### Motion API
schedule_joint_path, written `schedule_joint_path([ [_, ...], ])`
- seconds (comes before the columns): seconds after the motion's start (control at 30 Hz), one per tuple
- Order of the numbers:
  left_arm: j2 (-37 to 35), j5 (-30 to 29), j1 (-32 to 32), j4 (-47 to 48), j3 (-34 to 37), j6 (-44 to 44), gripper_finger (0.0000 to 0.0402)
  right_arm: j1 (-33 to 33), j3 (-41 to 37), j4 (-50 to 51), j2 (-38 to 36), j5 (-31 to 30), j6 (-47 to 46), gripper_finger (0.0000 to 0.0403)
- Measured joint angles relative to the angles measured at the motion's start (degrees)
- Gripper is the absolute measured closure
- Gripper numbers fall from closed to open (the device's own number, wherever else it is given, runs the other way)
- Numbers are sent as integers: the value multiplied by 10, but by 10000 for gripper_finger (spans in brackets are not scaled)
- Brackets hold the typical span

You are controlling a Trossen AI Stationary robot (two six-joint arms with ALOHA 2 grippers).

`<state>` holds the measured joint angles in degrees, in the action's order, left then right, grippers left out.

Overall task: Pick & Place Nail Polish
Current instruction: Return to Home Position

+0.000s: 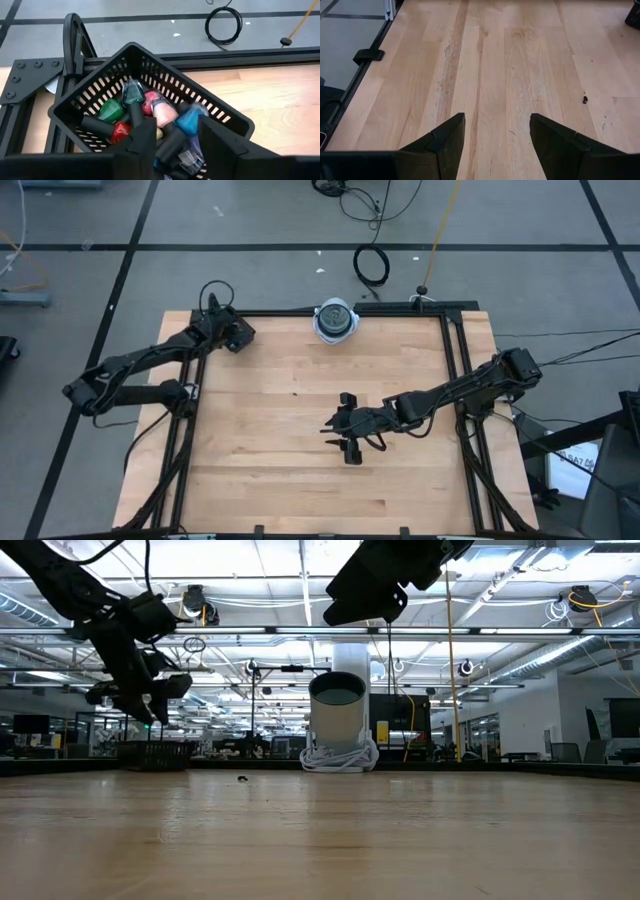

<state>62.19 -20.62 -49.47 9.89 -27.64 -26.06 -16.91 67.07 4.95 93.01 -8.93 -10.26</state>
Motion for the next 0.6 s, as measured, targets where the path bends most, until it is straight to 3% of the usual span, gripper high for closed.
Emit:
schedule_joint_path([
  [0.13,-2,30,-1,-1,0,60,229,0,0,0,0,0,2,193],
  [0.3,-47,159,1,48,0,80,199,0,0,0,0,0,5,193],
  [0.43,-122,247,28,91,0,103,187,0,0,2,-2,0,21,193],
  [0.6,-249,264,98,161,0,102,189,0,0,27,-34,-1,31,193],
])
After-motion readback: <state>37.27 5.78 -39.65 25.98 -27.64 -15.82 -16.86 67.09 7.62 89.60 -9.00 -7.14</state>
